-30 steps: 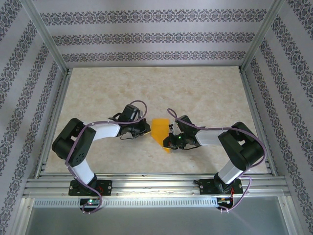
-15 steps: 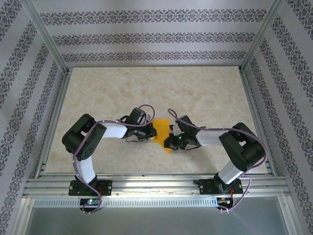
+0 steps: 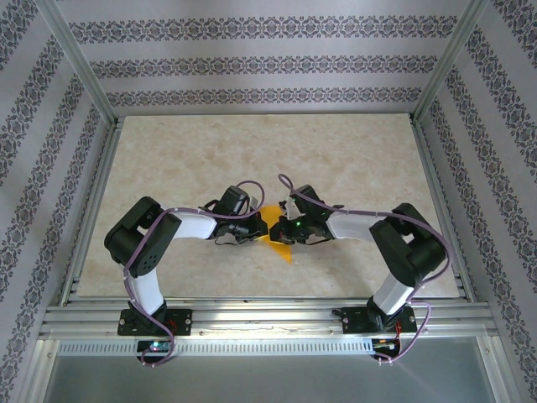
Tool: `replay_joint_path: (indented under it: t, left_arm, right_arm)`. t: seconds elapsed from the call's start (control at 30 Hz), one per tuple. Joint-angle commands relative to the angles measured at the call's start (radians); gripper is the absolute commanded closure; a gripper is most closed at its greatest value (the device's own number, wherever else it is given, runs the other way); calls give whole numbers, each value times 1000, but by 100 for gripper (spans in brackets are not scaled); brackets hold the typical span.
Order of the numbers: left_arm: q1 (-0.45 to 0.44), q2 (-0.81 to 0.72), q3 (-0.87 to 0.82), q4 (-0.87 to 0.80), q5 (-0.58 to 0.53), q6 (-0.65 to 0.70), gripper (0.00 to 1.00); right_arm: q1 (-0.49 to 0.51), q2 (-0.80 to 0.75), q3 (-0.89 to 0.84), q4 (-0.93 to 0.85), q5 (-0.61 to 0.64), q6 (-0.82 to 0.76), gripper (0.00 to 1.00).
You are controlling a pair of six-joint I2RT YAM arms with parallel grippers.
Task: Fold a paper plane with a square sheet of paper (pick it up from the middle)
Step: Third fold the triangle at the center of the table.
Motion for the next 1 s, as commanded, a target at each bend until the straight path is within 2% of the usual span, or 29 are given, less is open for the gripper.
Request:
replay_joint_path:
  t: [0.0, 0.33, 0.5, 0.97]
  left_arm:
    - [-5, 3, -22, -78, -49, 32, 99]
    - [-5, 10, -25, -84, -59, 40, 100]
    - [-4, 16, -17, -118, -78, 54, 100]
    - [-5, 9, -25, -118, -86, 35, 100]
  right_arm:
    - [20, 48, 23, 5, -2, 12, 97]
    - [-1, 65, -55, -3, 20, -8, 97]
    - [-15, 0, -141, 18, -52, 7, 95]
    - [-96, -223, -336, -58, -72, -34, 93]
